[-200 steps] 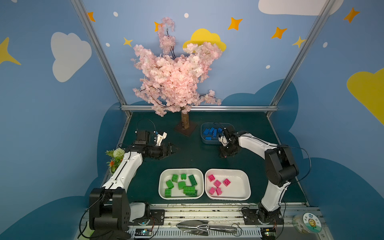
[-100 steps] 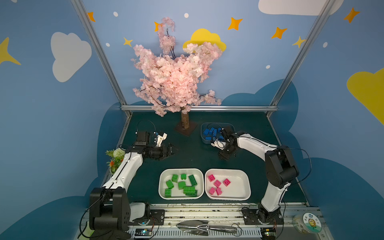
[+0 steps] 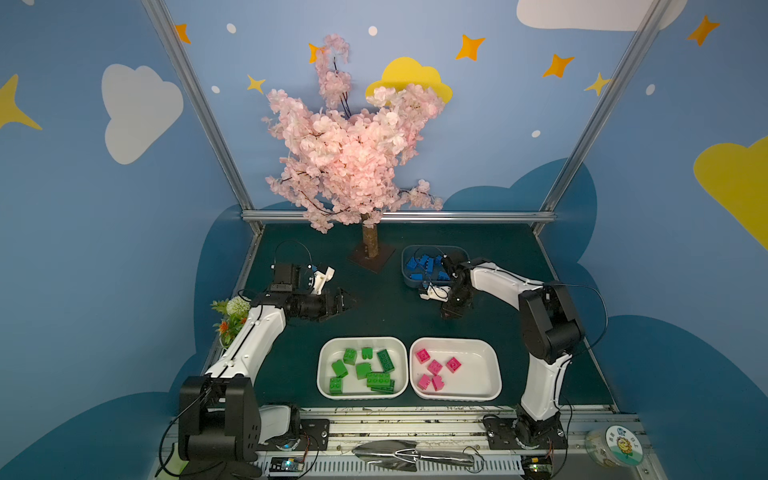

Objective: Sort the legos into containers by color
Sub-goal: 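Close the right gripper on the pink brick and lift it, then carry the pink brick into the pink-brick tray and release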

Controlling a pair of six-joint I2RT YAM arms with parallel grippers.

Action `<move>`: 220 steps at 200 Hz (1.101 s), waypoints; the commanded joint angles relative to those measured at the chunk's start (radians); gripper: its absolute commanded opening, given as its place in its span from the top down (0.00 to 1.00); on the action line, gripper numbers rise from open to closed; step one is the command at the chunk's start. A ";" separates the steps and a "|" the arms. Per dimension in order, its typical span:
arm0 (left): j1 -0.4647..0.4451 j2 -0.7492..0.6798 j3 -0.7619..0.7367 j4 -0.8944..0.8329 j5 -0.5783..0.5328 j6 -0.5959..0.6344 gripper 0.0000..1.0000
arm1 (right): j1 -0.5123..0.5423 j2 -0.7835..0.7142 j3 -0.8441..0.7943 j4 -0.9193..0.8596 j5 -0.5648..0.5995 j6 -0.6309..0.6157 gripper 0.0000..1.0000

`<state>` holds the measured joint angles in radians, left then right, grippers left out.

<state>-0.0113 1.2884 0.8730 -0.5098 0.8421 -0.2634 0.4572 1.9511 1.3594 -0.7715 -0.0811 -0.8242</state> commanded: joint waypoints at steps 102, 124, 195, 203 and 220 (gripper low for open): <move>0.006 -0.014 0.033 -0.038 0.051 0.032 0.01 | 0.104 -0.359 -0.129 -0.078 -0.043 0.157 0.82; 0.006 -0.011 0.036 -0.038 0.056 0.033 0.01 | 0.176 -0.513 -0.217 -0.127 -0.040 0.186 0.81; 0.006 -0.006 0.040 -0.045 0.063 0.044 0.00 | 0.393 -0.772 -0.486 -0.284 -0.028 0.195 0.80; 0.006 -0.005 0.040 -0.040 0.063 0.042 0.01 | 0.402 -0.777 -0.514 -0.260 -0.045 0.194 0.79; 0.005 -0.001 0.042 -0.035 0.063 0.038 0.01 | 0.409 -0.765 -0.552 -0.196 -0.058 0.207 0.75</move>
<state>-0.0101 1.2884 0.8845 -0.5385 0.8867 -0.2386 0.8524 1.1862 0.8520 -1.0058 -0.1059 -0.6395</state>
